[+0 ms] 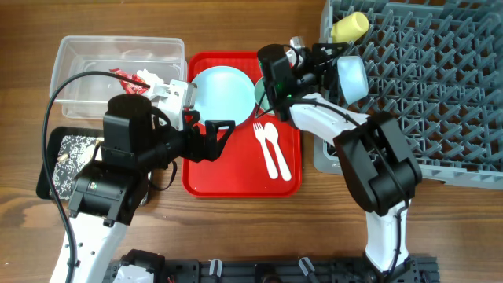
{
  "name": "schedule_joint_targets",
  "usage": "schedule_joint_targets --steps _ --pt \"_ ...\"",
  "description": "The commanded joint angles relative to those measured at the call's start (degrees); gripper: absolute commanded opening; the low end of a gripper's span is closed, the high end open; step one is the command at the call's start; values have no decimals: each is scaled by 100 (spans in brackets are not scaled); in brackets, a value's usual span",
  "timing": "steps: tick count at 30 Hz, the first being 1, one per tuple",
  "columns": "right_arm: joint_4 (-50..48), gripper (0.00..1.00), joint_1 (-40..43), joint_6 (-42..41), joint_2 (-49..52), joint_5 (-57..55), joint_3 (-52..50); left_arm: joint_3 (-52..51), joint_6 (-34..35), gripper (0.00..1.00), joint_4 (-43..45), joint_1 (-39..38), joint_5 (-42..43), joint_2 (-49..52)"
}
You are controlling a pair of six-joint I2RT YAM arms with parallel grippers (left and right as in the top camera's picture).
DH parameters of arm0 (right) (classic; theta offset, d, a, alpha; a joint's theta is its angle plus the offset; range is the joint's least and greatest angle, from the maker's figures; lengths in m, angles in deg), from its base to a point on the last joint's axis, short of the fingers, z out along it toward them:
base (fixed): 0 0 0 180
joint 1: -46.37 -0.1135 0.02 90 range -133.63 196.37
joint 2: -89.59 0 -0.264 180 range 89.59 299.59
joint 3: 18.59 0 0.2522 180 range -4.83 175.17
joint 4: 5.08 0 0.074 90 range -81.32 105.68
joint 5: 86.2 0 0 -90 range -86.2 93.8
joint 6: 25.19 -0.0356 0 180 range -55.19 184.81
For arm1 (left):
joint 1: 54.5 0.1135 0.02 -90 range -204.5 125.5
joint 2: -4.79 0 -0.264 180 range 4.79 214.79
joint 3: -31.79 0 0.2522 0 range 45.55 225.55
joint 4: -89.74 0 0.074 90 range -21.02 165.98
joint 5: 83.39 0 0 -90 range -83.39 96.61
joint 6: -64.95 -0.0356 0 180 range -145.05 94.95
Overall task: Sort waste into correct bins and load items into the dishwasher rack
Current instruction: 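Move the right gripper back over the red tray toward the green bowl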
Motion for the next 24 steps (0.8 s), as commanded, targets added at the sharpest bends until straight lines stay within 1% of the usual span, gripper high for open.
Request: schedule_joint_targets --steps 1,4,7,10,14,18,24 --pt "-55 60 -151 -57 107 0 48 -26 -157 93 17 31 -33 -13" --pt "-52 65 -232 -188 107 0 48 -26 -157 93 20 31 -33 -13" --pt "-46 67 -291 -452 107 0 48 -26 -157 93 20 31 -33 -13" --pt "-28 67 -319 -682 107 0 48 -26 -157 93 17 31 -33 -13" --pt "-31 67 -317 -695 107 0 -20 -26 -157 93 17 31 -33 -13" --pt "-17 63 -313 -938 107 -2 -142 -26 -157 93 17 31 -33 -13" --pt "-20 63 -313 -1180 107 0 -304 -26 -157 93 17 31 -33 -13"
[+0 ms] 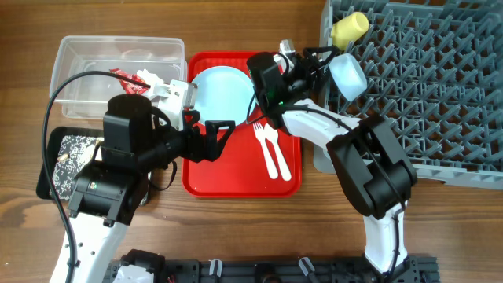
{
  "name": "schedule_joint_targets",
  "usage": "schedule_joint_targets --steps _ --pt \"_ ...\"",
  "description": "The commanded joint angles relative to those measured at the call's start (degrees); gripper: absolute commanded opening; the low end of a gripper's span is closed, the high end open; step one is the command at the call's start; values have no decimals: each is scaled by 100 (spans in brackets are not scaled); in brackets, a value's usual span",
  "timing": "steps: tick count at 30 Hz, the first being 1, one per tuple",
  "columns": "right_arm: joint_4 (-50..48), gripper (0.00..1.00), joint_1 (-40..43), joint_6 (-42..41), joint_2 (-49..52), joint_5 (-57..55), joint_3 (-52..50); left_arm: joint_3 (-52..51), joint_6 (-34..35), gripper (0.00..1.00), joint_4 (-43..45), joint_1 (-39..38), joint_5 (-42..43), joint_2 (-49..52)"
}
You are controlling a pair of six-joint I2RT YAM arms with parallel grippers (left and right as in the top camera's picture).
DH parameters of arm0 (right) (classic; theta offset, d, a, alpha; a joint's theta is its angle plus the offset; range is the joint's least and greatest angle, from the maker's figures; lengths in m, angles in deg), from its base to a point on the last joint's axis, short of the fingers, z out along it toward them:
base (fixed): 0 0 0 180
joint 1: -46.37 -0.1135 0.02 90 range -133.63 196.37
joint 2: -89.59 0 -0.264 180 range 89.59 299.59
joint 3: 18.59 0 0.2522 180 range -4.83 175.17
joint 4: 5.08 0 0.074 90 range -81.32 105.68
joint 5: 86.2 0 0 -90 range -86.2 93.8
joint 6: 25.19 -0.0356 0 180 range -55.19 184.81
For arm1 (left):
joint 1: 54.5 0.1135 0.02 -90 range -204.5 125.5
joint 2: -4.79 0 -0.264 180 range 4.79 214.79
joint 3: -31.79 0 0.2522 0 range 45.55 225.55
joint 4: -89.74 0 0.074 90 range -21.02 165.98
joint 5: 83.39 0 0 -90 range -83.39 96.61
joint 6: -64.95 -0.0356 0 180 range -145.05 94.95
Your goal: Sort waste into correct bins and load items into the dishwasher rack
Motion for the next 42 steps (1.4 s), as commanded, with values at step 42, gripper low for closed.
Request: schedule_joint_targets --steps 42 --pt "-7549 78 -601 2319 -4 4 -369 -26 -116 95 83 31 -516 -15"
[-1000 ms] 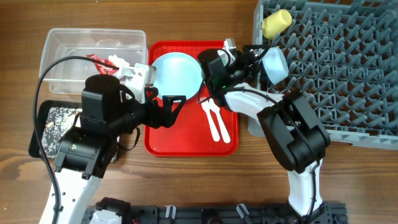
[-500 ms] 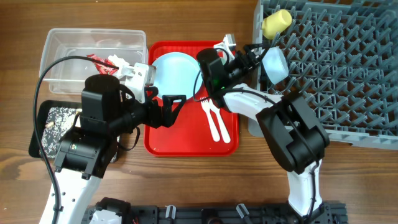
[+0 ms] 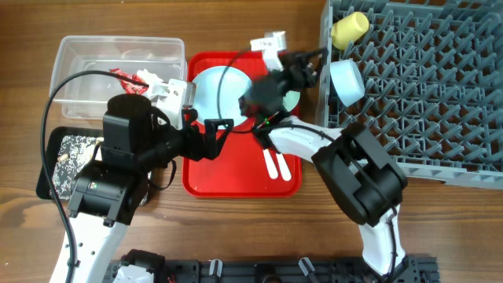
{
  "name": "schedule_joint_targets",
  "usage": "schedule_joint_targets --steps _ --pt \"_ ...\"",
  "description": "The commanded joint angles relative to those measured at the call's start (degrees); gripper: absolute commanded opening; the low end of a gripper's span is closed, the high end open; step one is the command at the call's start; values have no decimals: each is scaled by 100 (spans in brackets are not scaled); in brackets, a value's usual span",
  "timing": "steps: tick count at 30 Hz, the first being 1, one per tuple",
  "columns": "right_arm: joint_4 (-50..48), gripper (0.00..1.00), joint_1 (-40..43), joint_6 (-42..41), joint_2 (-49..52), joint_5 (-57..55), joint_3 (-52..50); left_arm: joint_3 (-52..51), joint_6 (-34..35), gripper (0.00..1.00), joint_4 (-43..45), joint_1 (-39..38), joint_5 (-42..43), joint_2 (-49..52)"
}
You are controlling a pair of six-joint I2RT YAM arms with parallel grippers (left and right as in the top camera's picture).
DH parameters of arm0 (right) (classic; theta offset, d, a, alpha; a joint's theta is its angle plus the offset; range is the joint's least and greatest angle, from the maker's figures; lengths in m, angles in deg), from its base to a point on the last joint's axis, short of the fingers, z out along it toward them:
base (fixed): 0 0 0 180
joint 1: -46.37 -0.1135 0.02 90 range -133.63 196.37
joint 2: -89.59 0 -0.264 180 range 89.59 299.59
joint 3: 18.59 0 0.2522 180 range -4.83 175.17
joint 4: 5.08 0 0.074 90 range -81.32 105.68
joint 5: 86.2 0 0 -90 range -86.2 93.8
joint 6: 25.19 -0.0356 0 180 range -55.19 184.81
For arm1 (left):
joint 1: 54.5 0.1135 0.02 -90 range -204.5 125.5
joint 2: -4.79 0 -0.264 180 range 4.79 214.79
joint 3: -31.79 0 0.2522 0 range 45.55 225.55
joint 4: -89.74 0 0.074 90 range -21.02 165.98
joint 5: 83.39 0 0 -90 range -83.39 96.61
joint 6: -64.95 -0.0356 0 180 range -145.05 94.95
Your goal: Sort waste into correct bins and load items into the dishwasher rack
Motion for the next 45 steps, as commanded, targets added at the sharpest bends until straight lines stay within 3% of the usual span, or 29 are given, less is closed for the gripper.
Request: schedule_joint_targets --steps 1,5,10,15,17,20,23,31,33,35,37,39,45 --pt "-1360 79 136 2555 -50 -22 98 -26 -111 100 92 31 -511 -24" --pt "-1482 80 223 2896 -76 -20 98 -26 -111 100 343 31 -599 -37" --pt "-1482 81 229 2885 -76 -20 111 -24 -111 100 374 33 -1246 -140" --pt "-1421 81 225 2562 -76 -17 208 -24 -109 100 439 31 -1379 -358" --pt "-1062 84 225 2081 -74 13 210 -24 -111 100 463 31 -1379 -428" --pt "177 98 236 907 -74 614 210 -24 -114 100 490 31 -1381 -483" --pt "1425 100 219 476 -74 1698 216 -24 -114 100 549 31 -1416 -483" --pt "1971 100 487 -592 -549 1294 380 -24 -111 100 562 31 -1849 -483" --pt "2951 100 634 -1309 -1032 1285 380 -24 -109 100 564 31 -1849 -483" --pt "4774 100 774 -2682 -1663 1384 380 -24 -109 100 564 31 -1851 -483" --pt "6946 100 833 -4024 -2356 2194 380 -24 -101 100 562 31 -1851 -483" --pt "8268 100 885 -4640 -2927 3403 380 -26 -68 100 564 31 -1853 -481" --pt "10142 100 866 -6474 -4030 4905 380 -26 151 100 538 31 -1875 -428"
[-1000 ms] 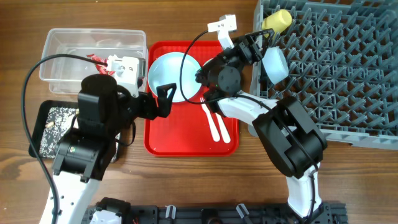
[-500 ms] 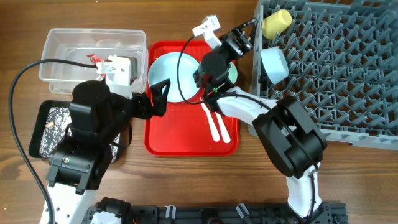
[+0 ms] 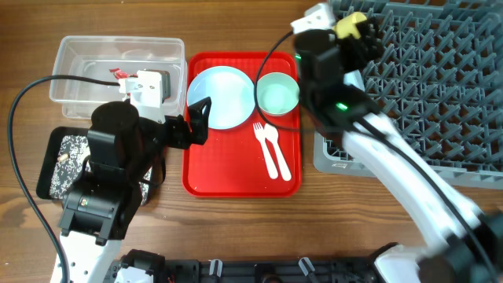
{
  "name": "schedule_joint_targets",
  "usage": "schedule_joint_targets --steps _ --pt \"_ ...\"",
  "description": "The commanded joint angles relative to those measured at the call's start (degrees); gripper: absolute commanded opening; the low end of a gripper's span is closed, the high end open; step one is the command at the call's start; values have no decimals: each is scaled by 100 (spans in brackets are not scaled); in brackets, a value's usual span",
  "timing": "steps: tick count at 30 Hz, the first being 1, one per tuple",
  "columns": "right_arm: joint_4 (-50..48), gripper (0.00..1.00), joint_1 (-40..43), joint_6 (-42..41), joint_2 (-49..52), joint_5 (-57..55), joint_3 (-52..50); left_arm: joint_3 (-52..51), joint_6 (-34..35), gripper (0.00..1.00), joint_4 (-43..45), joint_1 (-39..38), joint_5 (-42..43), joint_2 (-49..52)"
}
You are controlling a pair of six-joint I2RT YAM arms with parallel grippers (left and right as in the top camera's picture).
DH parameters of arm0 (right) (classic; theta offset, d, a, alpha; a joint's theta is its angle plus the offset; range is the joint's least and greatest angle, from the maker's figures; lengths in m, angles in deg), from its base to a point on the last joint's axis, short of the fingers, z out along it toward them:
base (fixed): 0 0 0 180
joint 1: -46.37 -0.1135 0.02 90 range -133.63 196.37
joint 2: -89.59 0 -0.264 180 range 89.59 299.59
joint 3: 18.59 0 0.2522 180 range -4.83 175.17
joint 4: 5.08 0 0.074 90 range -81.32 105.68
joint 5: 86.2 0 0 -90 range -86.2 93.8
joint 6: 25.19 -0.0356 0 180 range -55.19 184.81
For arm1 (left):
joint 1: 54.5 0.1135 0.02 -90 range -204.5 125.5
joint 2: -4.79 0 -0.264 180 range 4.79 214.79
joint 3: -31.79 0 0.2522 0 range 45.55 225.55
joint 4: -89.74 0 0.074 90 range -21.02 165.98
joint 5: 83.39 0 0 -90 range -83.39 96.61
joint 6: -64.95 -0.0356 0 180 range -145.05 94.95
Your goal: Sort waste into correct bins and load items into the dishwasher rack
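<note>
A red tray [image 3: 236, 185] carries a pale blue plate [image 3: 222, 96], a green bowl [image 3: 278, 93] and a white fork and spoon [image 3: 269, 151]. The grey dishwasher rack [image 3: 440, 102] fills the right side, with a yellow cup [image 3: 349, 25] at its top-left corner. My right gripper [image 3: 371, 38] reaches over that corner beside the yellow cup; its jaws are dark and I cannot make out their state. No pale blue cup shows. My left gripper [image 3: 200, 118] hovers open at the tray's left edge, next to the plate.
A clear plastic bin [image 3: 75, 59] at the top left holds a red wrapper [image 3: 119, 73] and clear scraps. A black bin [image 3: 56, 161] below it holds speckled waste, partly under my left arm. The right arm crosses the rack's left wall.
The right arm left the tray's top and now reaches over the rack's top-left corner; the green bowl is uncovered and the pale blue cup is out of sight. The left arm shifted left and up.
At all three earlier moments my right gripper held a pale blue cup at the rack's left edge, its wrist further left over the tray each time, while the left arm stayed still. Now the right gripper is by the yellow cup and the blue cup is hidden.
</note>
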Motion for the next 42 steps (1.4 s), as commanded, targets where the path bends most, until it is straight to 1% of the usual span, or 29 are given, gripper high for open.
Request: schedule_joint_targets --steps 1,3,6,7,10,13,19,24,29,31,36,42 --pt "997 100 -48 -2332 -503 1810 37 -22 212 100 -31 31 -98 39" --pt "1508 100 -50 -2868 -555 2704 37 -22 234 100 -120 31 -98 125" --pt "1978 100 -48 -3403 -514 3779 37 -22 256 100 -280 31 -96 278" --pt "2103 100 -48 -3742 -505 4221 37 -22 332 100 -341 31 -96 341" --pt "2122 100 -48 -4181 -492 4739 37 -22 431 100 -415 31 -72 466" --pt "2024 100 -48 -4199 -297 4791 37 -22 511 100 -413 31 -2 496" --pt "1746 100 -24 -4170 588 4787 37 -22 511 100 -417 31 -2 483" --pt "957 99 210 -4135 1414 4791 37 -22 511 100 -455 31 37 474" --pt "516 99 374 -3727 1823 4811 37 -22 509 100 -522 31 35 444" --pt "380 99 437 -3713 1987 4813 37 -22 509 100 -535 31 35 389" --pt "258 99 586 -3731 2398 4905 37 -20 505 100 -835 31 31 -76" --pt "223 93 780 -3895 2616 5062 37 -20 485 100 -1499 31 31 -741"
